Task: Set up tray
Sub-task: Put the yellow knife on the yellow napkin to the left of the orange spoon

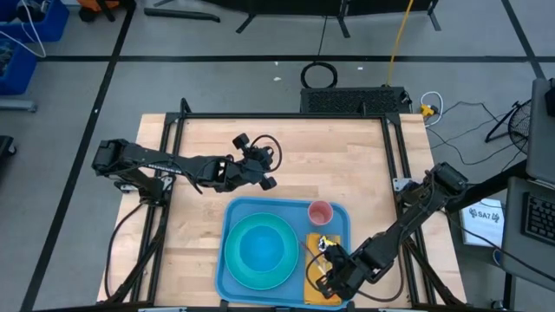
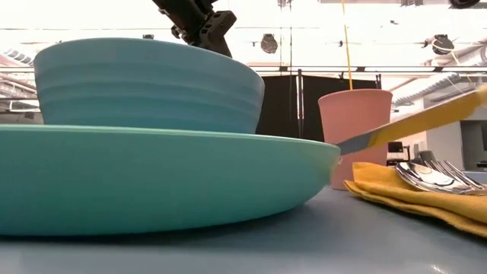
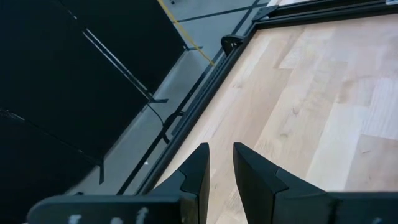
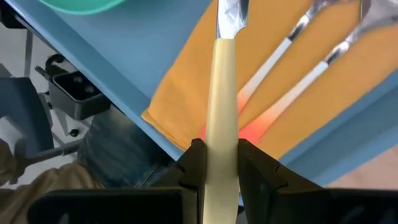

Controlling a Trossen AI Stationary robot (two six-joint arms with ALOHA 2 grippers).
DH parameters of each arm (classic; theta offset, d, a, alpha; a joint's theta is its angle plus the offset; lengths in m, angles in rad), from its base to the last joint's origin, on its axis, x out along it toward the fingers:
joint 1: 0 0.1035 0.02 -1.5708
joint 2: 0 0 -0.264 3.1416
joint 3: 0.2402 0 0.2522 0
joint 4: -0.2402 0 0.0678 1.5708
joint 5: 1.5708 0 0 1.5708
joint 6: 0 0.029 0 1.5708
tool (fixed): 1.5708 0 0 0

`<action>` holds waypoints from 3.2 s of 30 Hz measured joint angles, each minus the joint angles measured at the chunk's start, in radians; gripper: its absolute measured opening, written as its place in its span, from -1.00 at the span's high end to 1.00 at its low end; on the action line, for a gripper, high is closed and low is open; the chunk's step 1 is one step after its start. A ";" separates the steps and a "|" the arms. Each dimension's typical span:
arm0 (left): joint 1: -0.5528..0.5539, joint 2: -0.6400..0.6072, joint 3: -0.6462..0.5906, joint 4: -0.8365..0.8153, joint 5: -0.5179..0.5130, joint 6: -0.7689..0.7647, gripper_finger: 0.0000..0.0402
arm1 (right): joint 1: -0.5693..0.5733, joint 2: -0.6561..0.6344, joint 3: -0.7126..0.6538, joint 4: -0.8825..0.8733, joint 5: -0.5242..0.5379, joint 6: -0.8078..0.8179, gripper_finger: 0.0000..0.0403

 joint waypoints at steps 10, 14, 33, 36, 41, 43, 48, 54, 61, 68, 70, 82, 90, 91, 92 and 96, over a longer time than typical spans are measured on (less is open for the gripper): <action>0.000 0.000 0.000 0.000 0.000 -0.001 0.62 | 0.033 -0.011 0.000 -0.086 0.020 0.071 0.74; 0.000 0.000 0.000 0.000 0.000 -0.003 0.62 | 0.037 -0.011 0.000 -0.087 0.021 0.080 0.74; 0.000 0.000 0.000 0.003 0.000 -0.004 0.62 | 0.061 -0.008 0.000 -0.150 -0.025 0.134 0.74; 0.000 0.000 0.000 0.004 0.000 -0.004 0.62 | 0.047 -0.008 0.000 -0.148 -0.046 0.131 0.74; 0.000 0.000 0.000 0.004 0.000 -0.003 0.62 | 0.019 -0.007 0.000 -0.149 -0.129 0.123 0.74; 0.000 0.000 0.000 0.004 0.000 -0.003 0.62 | 0.003 -0.007 0.000 -0.145 -0.150 0.105 0.74; 0.000 0.000 0.000 0.004 0.000 0.003 0.62 | -0.043 -0.006 0.000 -0.057 -0.209 0.025 0.70; 0.000 0.000 0.000 0.004 0.000 0.004 0.62 | -0.086 -0.006 0.000 0.001 -0.213 -0.059 0.70; 0.000 0.000 0.000 0.003 -0.001 0.006 0.62 | -0.075 -0.005 0.000 -0.041 -0.162 -0.078 0.73; 0.000 0.000 0.000 0.001 -0.001 0.006 0.62 | -0.018 -0.005 0.000 -0.040 -0.006 -0.047 0.73; 0.000 0.000 0.000 0.001 -0.001 0.006 0.62 | 0.000 -0.005 0.000 -0.058 0.021 -0.019 0.73; 0.000 0.000 0.000 0.001 -0.001 0.004 0.62 | 0.025 0.003 0.000 -0.158 0.021 0.061 0.73; 0.000 0.000 0.000 0.001 -0.001 0.004 0.62 | 0.014 0.070 0.000 -0.140 -0.089 0.033 0.73; 0.000 0.000 0.000 0.001 -0.001 0.004 0.62 | 0.011 0.074 0.000 -0.131 -0.100 0.025 0.73; 0.000 0.000 0.000 0.001 -0.001 0.004 0.62 | 0.008 0.075 -0.001 -0.126 -0.111 0.017 0.73; 0.000 0.000 0.000 0.001 -0.002 0.005 0.62 | -0.006 0.069 -0.001 -0.096 -0.116 0.014 0.73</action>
